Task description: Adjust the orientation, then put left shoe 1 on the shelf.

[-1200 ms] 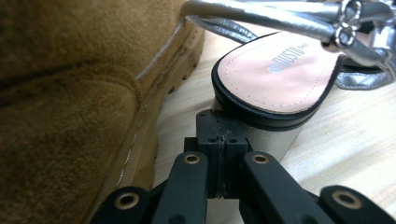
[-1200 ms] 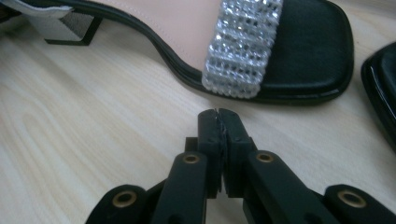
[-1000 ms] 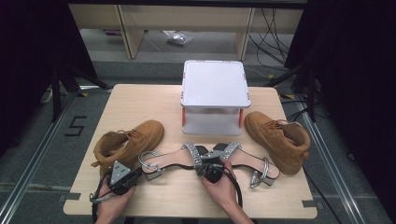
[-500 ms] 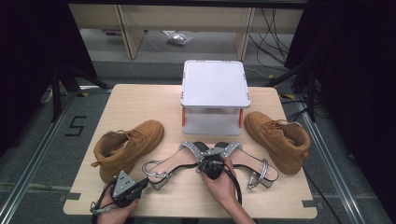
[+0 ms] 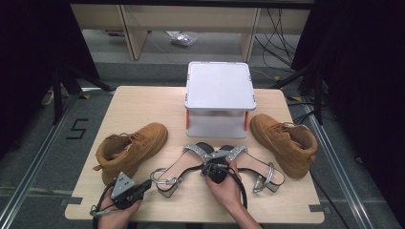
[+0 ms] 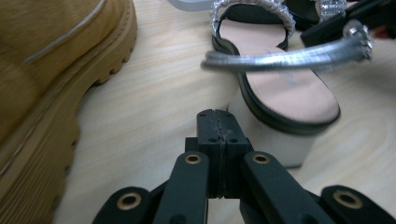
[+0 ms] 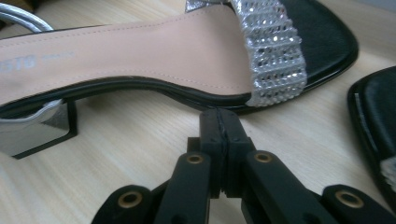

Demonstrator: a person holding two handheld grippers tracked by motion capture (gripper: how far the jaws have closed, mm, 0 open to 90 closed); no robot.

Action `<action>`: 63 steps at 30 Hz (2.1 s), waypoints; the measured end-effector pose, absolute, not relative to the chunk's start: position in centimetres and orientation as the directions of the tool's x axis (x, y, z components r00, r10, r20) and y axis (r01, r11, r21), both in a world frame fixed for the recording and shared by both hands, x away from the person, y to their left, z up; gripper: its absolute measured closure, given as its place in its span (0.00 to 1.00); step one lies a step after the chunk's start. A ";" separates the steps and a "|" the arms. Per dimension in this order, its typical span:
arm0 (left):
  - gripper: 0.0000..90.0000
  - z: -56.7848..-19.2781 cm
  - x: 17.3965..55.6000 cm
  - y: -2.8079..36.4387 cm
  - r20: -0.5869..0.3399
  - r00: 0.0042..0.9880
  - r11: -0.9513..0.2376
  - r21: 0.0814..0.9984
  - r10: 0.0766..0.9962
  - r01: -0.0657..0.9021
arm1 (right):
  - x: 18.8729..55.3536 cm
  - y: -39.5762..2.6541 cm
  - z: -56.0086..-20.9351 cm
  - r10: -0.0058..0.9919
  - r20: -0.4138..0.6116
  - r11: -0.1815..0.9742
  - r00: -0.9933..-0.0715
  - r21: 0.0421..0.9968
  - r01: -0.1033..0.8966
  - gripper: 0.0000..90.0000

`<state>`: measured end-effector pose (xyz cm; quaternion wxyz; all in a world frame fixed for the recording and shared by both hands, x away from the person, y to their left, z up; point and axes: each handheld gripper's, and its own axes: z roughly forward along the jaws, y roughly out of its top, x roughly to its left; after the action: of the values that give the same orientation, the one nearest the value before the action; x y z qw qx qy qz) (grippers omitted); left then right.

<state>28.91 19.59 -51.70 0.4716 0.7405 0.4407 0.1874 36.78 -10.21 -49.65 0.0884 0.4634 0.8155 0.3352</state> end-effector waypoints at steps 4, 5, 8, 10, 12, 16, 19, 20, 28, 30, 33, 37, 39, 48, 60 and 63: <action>1.00 -51.6 29.1 18.6 -0.129 0.577 -0.196 0.862 0.806 0.467 | 37.3 -9.9 -50.3 0.818 0.171 0.345 -0.549 0.617 0.707 1.00; 1.00 -51.6 29.0 18.5 -0.129 0.581 -0.200 0.861 0.803 0.468 | 37.4 -9.9 -50.4 0.815 0.174 0.347 -0.553 0.618 0.705 1.00; 1.00 -51.7 28.9 18.4 -0.136 0.592 -0.199 0.863 0.794 0.465 | 37.8 -9.6 -50.5 0.816 0.175 0.341 -0.551 0.625 0.703 1.00; 1.00 -51.6 28.7 18.2 -0.136 0.594 -0.205 0.858 0.793 0.471 | 37.9 -9.4 -50.4 0.818 0.177 0.342 -0.547 0.615 0.710 1.00; 1.00 -51.6 28.5 17.8 -0.148 0.602 -0.198 0.860 0.785 0.470 | 38.1 -9.4 -50.3 0.809 0.216 0.330 -0.546 0.602 0.727 1.00; 1.00 -51.6 28.1 17.0 -0.142 0.628 -0.224 0.855 0.765 0.467 | 38.2 -9.2 -50.1 0.815 0.223 0.315 -0.535 0.604 0.732 1.00; 1.00 -51.7 27.9 16.1 -0.152 0.650 -0.230 0.856 0.745 0.463 | 38.4 -9.2 -50.0 0.810 0.177 0.338 -0.559 0.638 0.692 1.00; 0.99 -51.7 27.9 15.9 -0.149 0.653 -0.234 0.855 0.742 0.462 | 38.5 -9.2 -50.0 0.805 0.180 0.347 -0.565 0.629 0.695 1.00; 0.99 -51.8 27.9 12.9 -0.159 0.713 -0.270 0.852 0.683 0.448 | 38.5 -9.4 -50.0 0.816 0.178 0.328 -0.550 0.641 0.694 1.00; 0.99 -51.8 28.0 12.2 -0.144 0.719 -0.285 0.852 0.680 0.439 | 38.5 -9.6 -50.0 0.818 0.188 0.322 -0.544 0.634 0.703 0.99; 0.99 -51.8 28.2 11.8 -0.141 0.729 -0.291 0.853 0.670 0.433 | 38.6 -9.8 -50.0 0.813 0.204 0.323 -0.546 0.622 0.713 0.98; 0.98 -51.9 28.2 12.1 -0.144 0.724 -0.283 0.855 0.675 0.434 | 38.1 -10.2 -49.6 0.826 0.218 0.300 -0.520 0.610 0.733 0.91; 0.97 -51.8 28.0 12.8 -0.156 0.720 -0.269 0.857 0.676 0.439 | 37.8 -10.7 -49.3 0.830 0.238 0.280 -0.505 0.606 0.745 0.85; 0.89 -49.6 27.9 16.3 -0.175 0.689 -0.183 0.892 0.703 0.413 | 36.6 -13.3 -48.3 0.844 0.280 0.232 -0.458 0.579 0.781 0.64; 0.79 -45.9 30.3 16.2 -0.169 0.672 -0.100 0.934 0.721 0.342 | 35.6 -14.0 -47.4 0.846 0.314 0.186 -0.431 0.584 0.790 0.57; 0.79 -45.2 31.1 16.3 -0.175 0.670 -0.088 0.936 0.722 0.340 | 35.7 -13.9 -47.0 0.841 0.311 0.204 -0.442 0.574 0.793 0.56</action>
<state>31.09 16.27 -45.20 0.5651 0.7180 0.3694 0.1690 35.67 -13.94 -47.01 0.0347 0.5270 0.7752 0.3465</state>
